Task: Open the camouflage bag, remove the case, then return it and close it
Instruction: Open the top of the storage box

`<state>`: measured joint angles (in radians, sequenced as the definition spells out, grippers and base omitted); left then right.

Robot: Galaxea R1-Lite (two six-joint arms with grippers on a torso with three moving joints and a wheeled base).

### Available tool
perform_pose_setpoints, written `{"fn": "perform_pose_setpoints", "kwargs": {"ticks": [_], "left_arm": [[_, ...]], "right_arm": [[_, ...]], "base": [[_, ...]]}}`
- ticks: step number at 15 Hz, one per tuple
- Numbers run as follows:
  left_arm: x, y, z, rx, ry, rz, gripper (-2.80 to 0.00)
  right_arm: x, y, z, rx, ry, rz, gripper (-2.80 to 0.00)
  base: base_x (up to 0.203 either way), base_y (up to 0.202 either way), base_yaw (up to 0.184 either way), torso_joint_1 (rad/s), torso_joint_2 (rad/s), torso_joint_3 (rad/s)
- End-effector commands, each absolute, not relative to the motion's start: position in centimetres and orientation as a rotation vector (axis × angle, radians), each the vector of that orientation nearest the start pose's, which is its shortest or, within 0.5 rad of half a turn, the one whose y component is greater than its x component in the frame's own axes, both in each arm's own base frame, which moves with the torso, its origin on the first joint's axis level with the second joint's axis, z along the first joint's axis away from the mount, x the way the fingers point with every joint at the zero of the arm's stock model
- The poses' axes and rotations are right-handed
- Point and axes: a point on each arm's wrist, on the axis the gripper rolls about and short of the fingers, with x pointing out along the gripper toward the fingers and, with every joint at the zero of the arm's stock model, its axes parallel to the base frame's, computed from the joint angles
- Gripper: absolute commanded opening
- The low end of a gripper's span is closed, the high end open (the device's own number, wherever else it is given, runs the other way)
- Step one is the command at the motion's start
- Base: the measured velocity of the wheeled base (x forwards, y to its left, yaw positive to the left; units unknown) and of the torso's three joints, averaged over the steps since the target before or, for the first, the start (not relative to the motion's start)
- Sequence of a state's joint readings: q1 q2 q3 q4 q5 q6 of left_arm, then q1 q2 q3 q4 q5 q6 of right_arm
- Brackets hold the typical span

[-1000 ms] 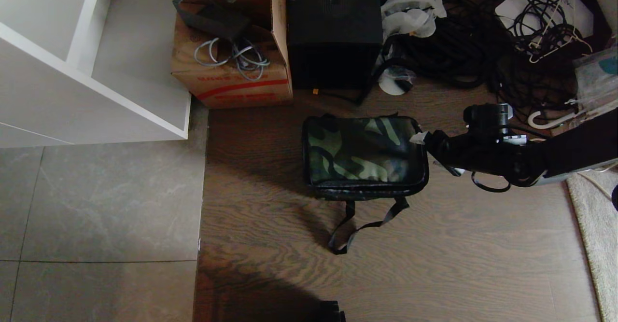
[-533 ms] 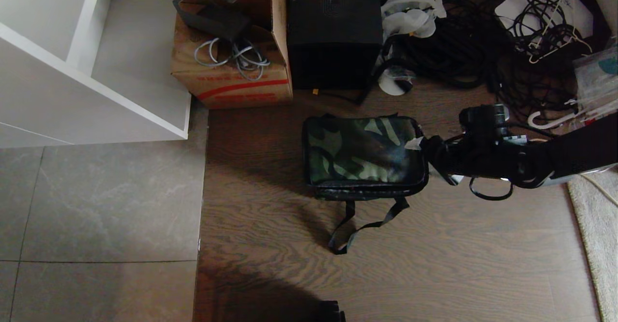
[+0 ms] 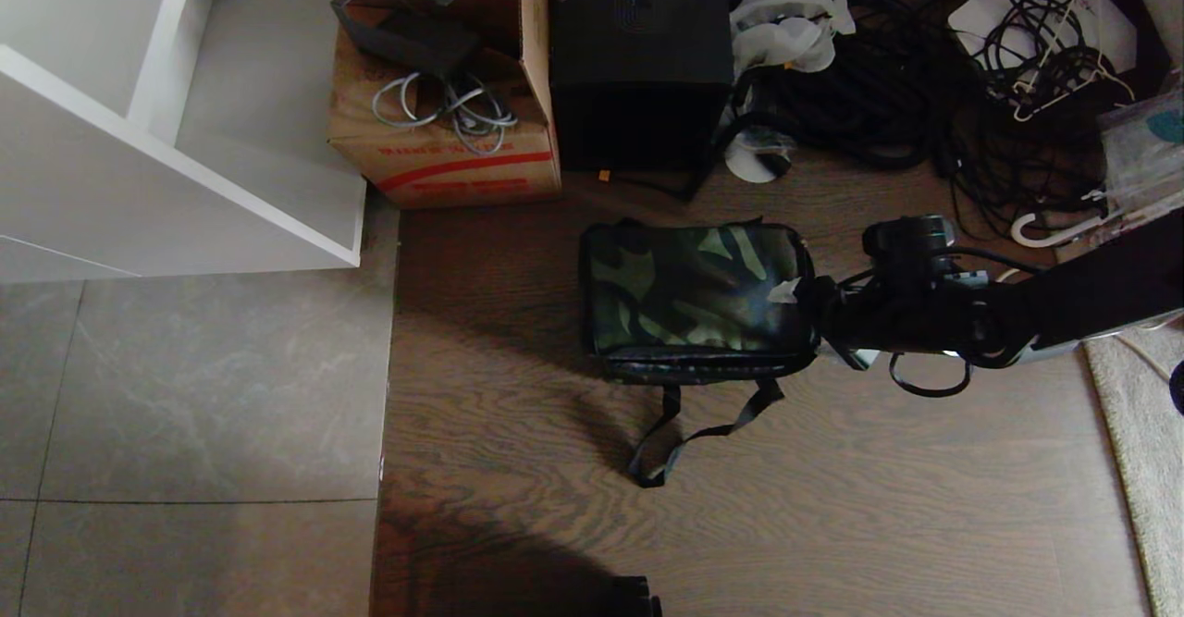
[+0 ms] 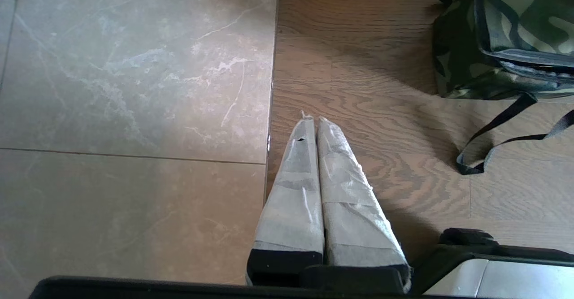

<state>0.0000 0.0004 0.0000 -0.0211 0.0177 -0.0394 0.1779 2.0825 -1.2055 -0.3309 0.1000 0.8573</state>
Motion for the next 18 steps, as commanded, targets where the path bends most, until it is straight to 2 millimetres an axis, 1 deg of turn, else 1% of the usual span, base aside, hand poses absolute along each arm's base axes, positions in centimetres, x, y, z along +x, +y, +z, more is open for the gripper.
{"fn": "perform_pose_setpoints", "kwargs": {"ticks": [1, 5, 8, 10, 12, 15, 18], "left_arm": [[-2.2, 0.0, 7.5, -0.04, -0.013, 0.018, -2.8], [-2.2, 0.0, 7.5, -0.04, -0.013, 0.018, -2.8], [-2.2, 0.0, 7.5, -0.04, -0.013, 0.018, -2.8], [-2.2, 0.0, 7.5, -0.04, -0.013, 0.018, -2.8], [-2.2, 0.0, 7.5, -0.04, -0.013, 0.018, -2.8], [-2.2, 0.0, 7.5, -0.04, -0.015, 0.018, -2.8], [-2.2, 0.0, 7.5, -0.04, -0.014, 0.018, -2.8]], "right_arm": [[40.0, 7.7, 11.4, 0.807, 0.649, 0.015, 0.0], [40.5, 8.0, 11.3, 0.823, 0.634, 0.022, 0.0], [41.1, 8.9, 12.0, 0.902, 0.567, 0.059, 0.0], [41.1, 9.4, 11.5, 0.9, 0.578, 0.063, 0.0], [41.2, 9.7, 11.5, 0.896, 0.564, 0.072, 0.0], [41.4, 9.9, 10.5, 0.89, 0.584, 0.06, 0.0], [41.5, 9.8, 10.6, 0.878, 0.56, 0.036, 0.0]], "base": [[0.0, 0.0, 0.0, 0.0, 0.0, 0.0], [0.0, 0.0, 0.0, 0.0, 0.0, 0.0], [0.0, 0.0, 0.0, 0.0, 0.0, 0.0], [0.0, 0.0, 0.0, 0.0, 0.0, 0.0], [0.0, 0.0, 0.0, 0.0, 0.0, 0.0], [0.0, 0.0, 0.0, 0.0, 0.0, 0.0], [0.0, 0.0, 0.0, 0.0, 0.0, 0.0]]}}
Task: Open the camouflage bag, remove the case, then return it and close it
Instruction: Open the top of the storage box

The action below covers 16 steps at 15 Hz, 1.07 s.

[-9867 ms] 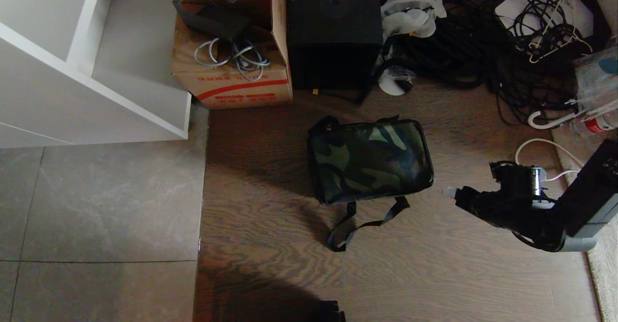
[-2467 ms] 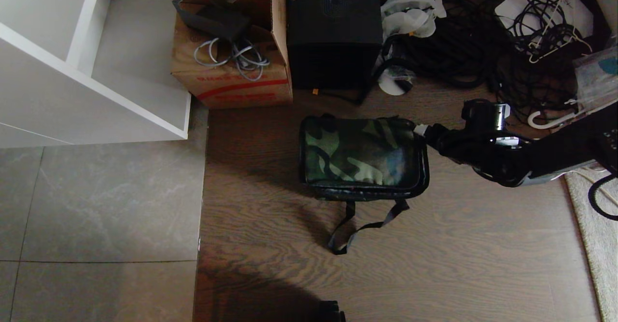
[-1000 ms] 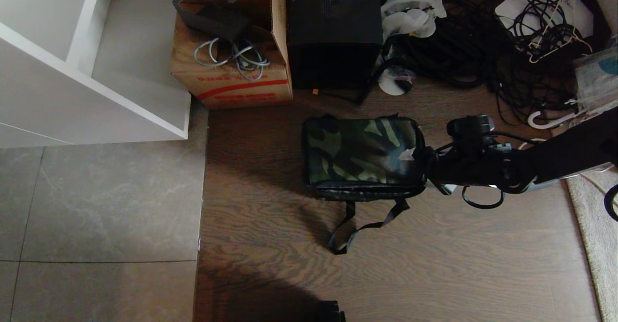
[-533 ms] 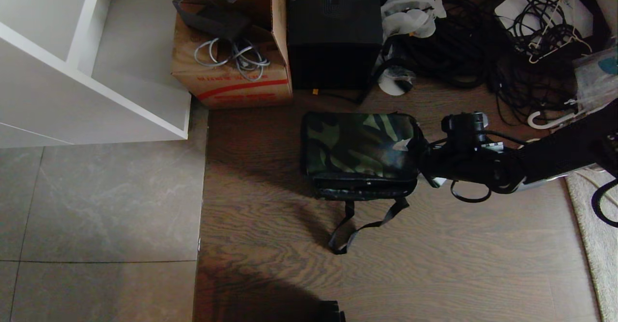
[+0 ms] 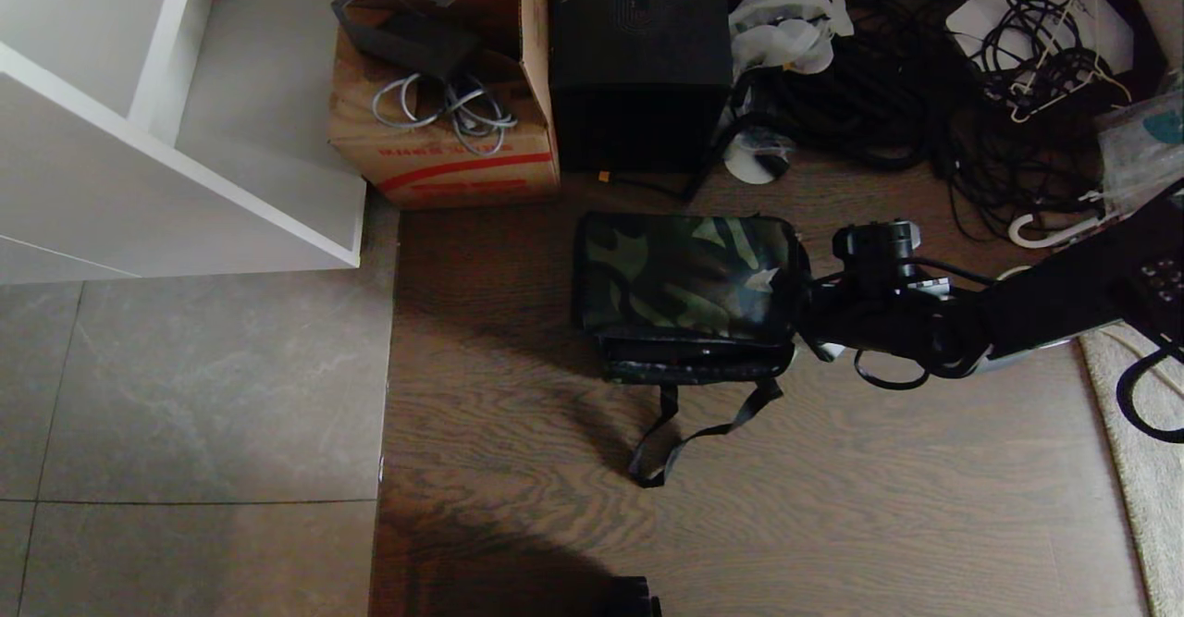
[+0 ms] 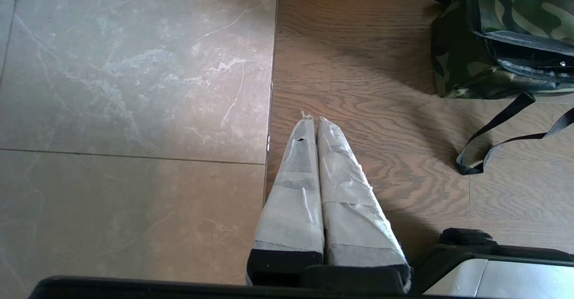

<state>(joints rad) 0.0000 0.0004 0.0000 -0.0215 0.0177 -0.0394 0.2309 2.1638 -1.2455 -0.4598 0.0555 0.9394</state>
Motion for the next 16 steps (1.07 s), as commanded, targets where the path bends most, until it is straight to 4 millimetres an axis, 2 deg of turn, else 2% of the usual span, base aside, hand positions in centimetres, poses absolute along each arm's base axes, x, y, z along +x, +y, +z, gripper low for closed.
{"fn": "perform_pose_setpoints", "kwargs": {"ticks": [1, 3, 5, 10, 14, 15, 16], "left_arm": [[-2.2, 0.0, 7.5, -0.04, -0.014, 0.018, -2.8], [-2.2, 0.0, 7.5, -0.04, -0.013, 0.018, -2.8], [-2.2, 0.0, 7.5, -0.04, -0.014, 0.018, -2.8], [-2.2, 0.0, 7.5, -0.04, -0.013, 0.018, -2.8], [-2.2, 0.0, 7.5, -0.04, -0.013, 0.018, -2.8], [-2.2, 0.0, 7.5, -0.04, -0.013, 0.018, -2.8], [-2.2, 0.0, 7.5, -0.04, -0.014, 0.018, -2.8]], "right_arm": [[41.2, 9.8, 10.3, 0.872, 0.575, 0.018, 0.0], [39.9, 9.4, 9.5, 0.841, 0.627, -0.002, 0.0], [39.7, 9.3, 8.6, 0.766, 0.656, 0.005, 0.0], [41.1, 9.6, 8.0, 0.772, 0.611, 0.014, 0.0], [41.6, 9.6, 8.7, 0.782, 0.548, 0.021, 0.0], [41.4, 9.6, 8.7, 0.784, 0.551, 0.017, -2.03], [41.5, 9.7, 8.7, 0.797, 0.55, 0.015, -2.8]], "base": [[0.0, 0.0, 0.0, 0.0, 0.0, 0.0], [0.0, 0.0, 0.0, 0.0, 0.0, 0.0], [0.0, 0.0, 0.0, 0.0, 0.0, 0.0], [0.0, 0.0, 0.0, 0.0, 0.0, 0.0], [0.0, 0.0, 0.0, 0.0, 0.0, 0.0], [0.0, 0.0, 0.0, 0.0, 0.0, 0.0], [0.0, 0.0, 0.0, 0.0, 0.0, 0.0]]}}
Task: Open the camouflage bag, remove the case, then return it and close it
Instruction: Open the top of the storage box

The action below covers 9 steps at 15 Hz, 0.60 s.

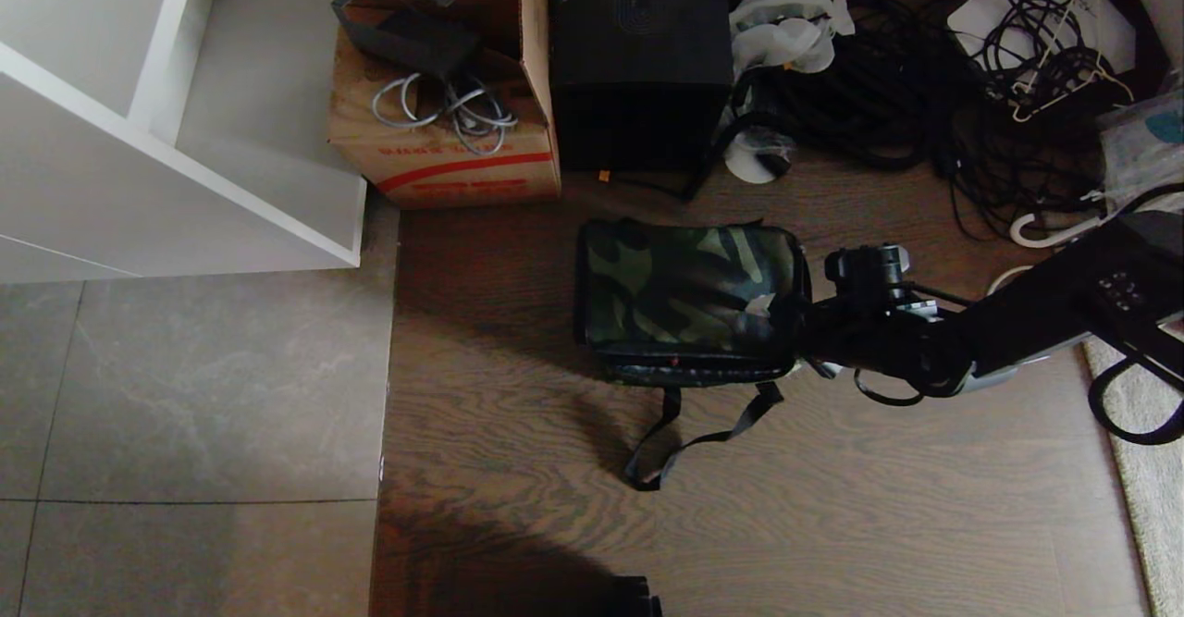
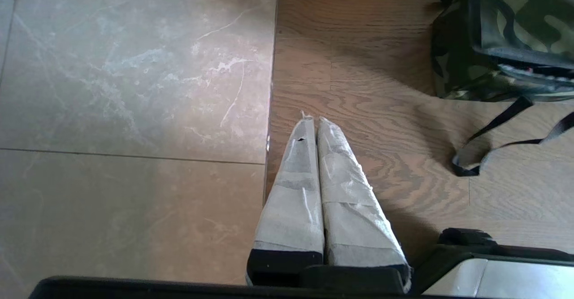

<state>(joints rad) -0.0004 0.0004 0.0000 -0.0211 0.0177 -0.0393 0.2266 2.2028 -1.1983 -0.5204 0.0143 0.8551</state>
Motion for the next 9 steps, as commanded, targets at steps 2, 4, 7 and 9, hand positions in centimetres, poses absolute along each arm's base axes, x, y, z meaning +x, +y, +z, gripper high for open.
{"fn": "perform_pose_setpoints", "kwargs": {"ticks": [2, 4, 7, 9], "left_arm": [[-2.2, 0.0, 7.5, -0.04, -0.013, 0.018, -2.8], [-2.2, 0.0, 7.5, -0.04, -0.013, 0.018, -2.8], [-2.2, 0.0, 7.5, -0.04, -0.013, 0.018, -2.8], [-2.2, 0.0, 7.5, -0.04, -0.014, 0.018, -2.8]], "right_arm": [[41.5, 9.6, 9.3, 0.806, 0.534, 0.026, -2.8], [41.4, 9.6, 9.9, 0.803, 0.522, 0.032, -2.8], [40.8, 9.5, 11.0, 0.796, 0.506, 0.041, -2.8], [40.5, 9.3, 12.3, 0.8, 0.478, 0.052, -2.8]], "base": [[0.0, 0.0, 0.0, 0.0, 0.0, 0.0], [0.0, 0.0, 0.0, 0.0, 0.0, 0.0], [0.0, 0.0, 0.0, 0.0, 0.0, 0.0], [0.0, 0.0, 0.0, 0.0, 0.0, 0.0]]}}
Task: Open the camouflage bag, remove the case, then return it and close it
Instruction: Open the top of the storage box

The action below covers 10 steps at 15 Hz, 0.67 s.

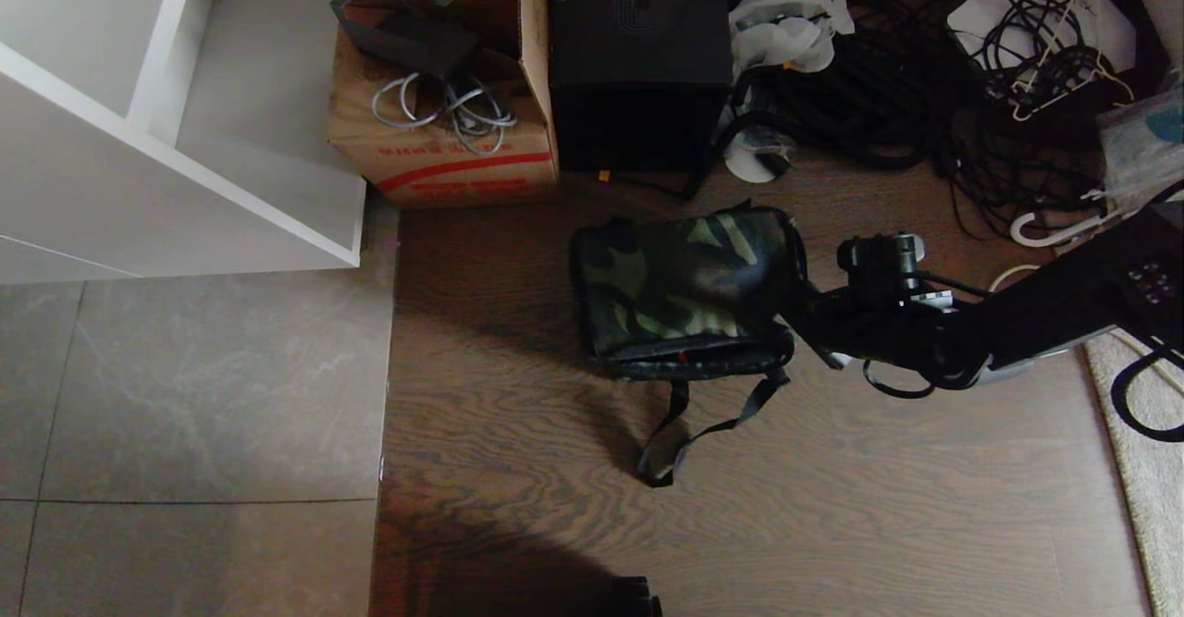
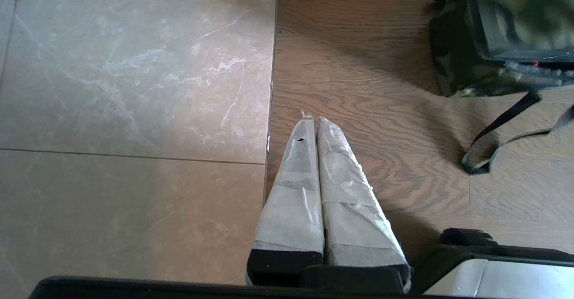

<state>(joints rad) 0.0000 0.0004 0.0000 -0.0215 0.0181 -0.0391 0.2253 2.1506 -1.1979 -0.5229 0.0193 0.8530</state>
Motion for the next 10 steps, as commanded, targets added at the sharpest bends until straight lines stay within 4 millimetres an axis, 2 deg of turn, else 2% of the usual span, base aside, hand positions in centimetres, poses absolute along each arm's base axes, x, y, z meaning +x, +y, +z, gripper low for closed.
{"fn": "perform_pose_setpoints", "kwargs": {"ticks": [1, 5, 9, 10], "left_arm": [[-2.2, 0.0, 7.5, -0.04, -0.013, 0.018, -2.8], [-2.2, 0.0, 7.5, -0.04, -0.013, 0.018, -2.8], [-2.2, 0.0, 7.5, -0.04, -0.014, 0.018, -2.8], [-2.2, 0.0, 7.5, -0.04, -0.014, 0.018, -2.8]], "right_arm": [[40.2, 9.1, 13.0, 0.803, 0.466, 0.056, -2.8], [39.2, 8.9, 15.1, 0.813, 0.427, 0.085, -2.8], [39.3, 8.9, 16.4, 0.821, 0.39, 0.105, -2.8], [39.4, 8.9, 17.3, 0.826, 0.36, 0.115, -2.8]], "base": [[0.0, 0.0, 0.0, 0.0, 0.0, 0.0], [0.0, 0.0, 0.0, 0.0, 0.0, 0.0], [0.0, 0.0, 0.0, 0.0, 0.0, 0.0], [0.0, 0.0, 0.0, 0.0, 0.0, 0.0]]}}
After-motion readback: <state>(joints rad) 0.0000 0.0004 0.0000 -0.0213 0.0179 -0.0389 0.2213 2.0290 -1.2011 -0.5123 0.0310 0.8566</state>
